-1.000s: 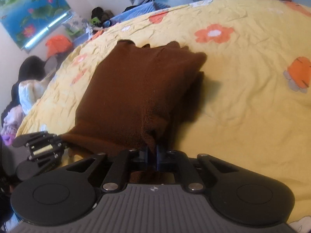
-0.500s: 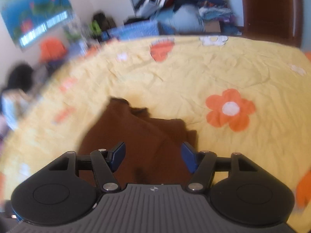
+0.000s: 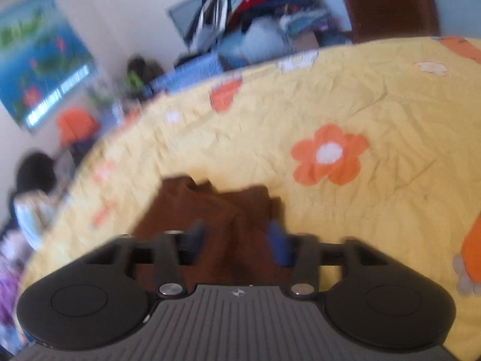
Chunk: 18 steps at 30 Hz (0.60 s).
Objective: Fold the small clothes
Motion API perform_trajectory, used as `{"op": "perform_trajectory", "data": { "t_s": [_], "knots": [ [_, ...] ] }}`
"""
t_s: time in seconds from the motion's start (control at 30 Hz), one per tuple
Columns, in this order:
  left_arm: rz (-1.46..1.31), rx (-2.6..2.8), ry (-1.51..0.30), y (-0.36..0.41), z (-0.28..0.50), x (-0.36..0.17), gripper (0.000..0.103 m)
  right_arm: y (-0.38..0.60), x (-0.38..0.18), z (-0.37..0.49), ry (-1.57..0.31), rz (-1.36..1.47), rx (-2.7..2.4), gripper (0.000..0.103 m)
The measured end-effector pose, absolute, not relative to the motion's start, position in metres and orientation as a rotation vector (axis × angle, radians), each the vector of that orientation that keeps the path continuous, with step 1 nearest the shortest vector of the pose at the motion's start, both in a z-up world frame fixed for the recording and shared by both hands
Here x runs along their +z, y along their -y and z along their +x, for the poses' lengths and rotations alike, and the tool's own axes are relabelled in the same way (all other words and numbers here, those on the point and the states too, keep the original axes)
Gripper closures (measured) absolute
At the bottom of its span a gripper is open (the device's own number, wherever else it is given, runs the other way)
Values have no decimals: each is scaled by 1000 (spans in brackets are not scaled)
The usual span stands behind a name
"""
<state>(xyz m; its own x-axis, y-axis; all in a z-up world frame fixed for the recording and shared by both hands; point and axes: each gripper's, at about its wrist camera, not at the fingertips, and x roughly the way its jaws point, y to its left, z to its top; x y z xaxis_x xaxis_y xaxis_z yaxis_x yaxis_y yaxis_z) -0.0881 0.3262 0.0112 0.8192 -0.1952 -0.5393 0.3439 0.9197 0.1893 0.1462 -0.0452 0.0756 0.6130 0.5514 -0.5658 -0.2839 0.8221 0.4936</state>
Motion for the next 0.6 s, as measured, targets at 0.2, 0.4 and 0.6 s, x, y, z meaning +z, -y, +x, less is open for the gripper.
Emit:
{"op": "perform_trajectory", "data": {
  "t_s": [0.2, 0.4, 0.6],
  "knots": [
    [231, -355, -478, -330, -101, 45, 67, 73, 69, 135, -829, 375, 391, 27],
    [165, -445, -527, -310, -56, 44, 13, 48, 33, 147, -889, 332, 453, 87],
    [198, -462, -657, -301, -44, 11, 13, 55, 27, 166, -930, 323, 457, 80]
  ]
}}
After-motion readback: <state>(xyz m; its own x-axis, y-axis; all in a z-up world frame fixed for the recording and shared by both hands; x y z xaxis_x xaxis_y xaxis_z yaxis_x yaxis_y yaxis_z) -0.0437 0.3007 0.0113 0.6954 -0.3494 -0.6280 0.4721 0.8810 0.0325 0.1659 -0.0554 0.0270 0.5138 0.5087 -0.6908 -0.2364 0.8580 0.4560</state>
